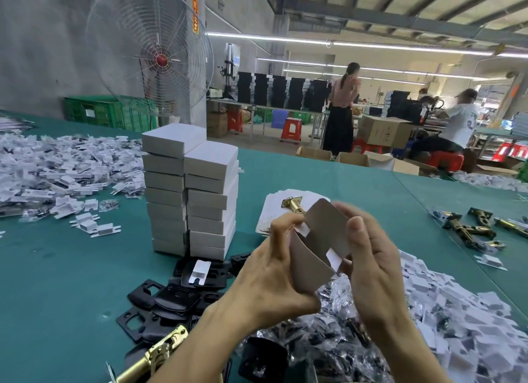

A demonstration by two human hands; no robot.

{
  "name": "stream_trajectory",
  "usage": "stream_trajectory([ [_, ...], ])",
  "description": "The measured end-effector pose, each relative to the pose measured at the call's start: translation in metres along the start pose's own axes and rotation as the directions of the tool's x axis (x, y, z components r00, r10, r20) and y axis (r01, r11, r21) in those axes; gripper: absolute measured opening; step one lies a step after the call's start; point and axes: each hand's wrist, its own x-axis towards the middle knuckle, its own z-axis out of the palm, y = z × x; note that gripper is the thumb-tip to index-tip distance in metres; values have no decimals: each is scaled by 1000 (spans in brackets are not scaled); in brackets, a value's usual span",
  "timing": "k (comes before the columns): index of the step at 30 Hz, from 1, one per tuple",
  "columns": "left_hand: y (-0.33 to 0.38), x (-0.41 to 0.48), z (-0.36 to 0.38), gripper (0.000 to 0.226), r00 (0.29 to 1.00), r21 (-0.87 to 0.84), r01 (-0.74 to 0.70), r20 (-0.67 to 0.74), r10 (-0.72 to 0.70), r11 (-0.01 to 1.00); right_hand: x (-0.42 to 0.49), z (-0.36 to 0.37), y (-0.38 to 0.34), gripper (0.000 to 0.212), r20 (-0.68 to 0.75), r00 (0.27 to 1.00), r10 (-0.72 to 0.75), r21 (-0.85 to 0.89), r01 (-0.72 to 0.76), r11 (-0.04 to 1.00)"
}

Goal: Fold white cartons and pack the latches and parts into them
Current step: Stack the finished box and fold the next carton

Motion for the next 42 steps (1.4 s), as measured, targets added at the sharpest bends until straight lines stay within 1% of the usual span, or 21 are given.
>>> stream_trajectory([
  [3, 0, 2, -2, 93, 999, -41, 31, -37, -33, 999, 2, -2, -1, 33, 46, 995, 90, 74, -93, 993],
  [6, 1, 3, -2, 90, 996, -55, 61, -64, -64, 997, 4, -6, -3, 30, 129, 981, 144, 62, -153, 986],
  [9, 1, 3, 0, 82, 991, -81, 50, -119, -60, 995, 4, -10, 0, 29, 144, 969, 200, 73, -212, 975],
  [12, 2, 3, 0, 81, 985, -94, 33, -167, -48, 995, 2, -7, 1, 21, 117, 976, 184, 20, -188, 982],
  [15, 2, 2, 0, 83, 979, -95, 31, -196, -49, 995, 2, -7, 0, 25, 87, 986, 144, -2, -144, 990],
  [17, 3, 2, 0, 85, 981, -88, 35, -186, -51, 996, 2, -8, -1, 24, 65, 988, 139, 12, -140, 990],
  [20, 2, 2, 1, 86, 984, -68, 29, -173, -40, 997, 3, -7, -1, 30, 51, 989, 137, 35, -139, 990],
  [24, 1, 2, 0, 89, 987, -55, 17, -158, -26, 998, 4, -7, -2, 32, 46, 982, 183, 121, -187, 975],
  [28, 0, 2, 0, 92, 990, -29, 11, -138, -15, 1000, 4, -11, -3, 31, 44, 978, 205, 136, -209, 968],
  [32, -1, 2, 1, 95, 992, -14, 15, -122, -17, 1000, 4, -11, -3, 38, 55, 981, 184, 79, -188, 979],
  [37, -2, 1, 3, 97, 991, 0, 24, -128, -24, 1000, 4, -11, -3, 43, 5, 987, 163, -73, -162, 984],
  [40, -2, 1, 4, 99, 992, -1, 10, -124, -10, 1000, 3, -11, -3, 38, 2, 987, 160, -86, -160, 983],
  [42, -2, 2, 2, 98, 992, -27, 5, -125, -8, 1000, 4, -10, -3, 29, 46, 988, 149, -78, -145, 986],
])
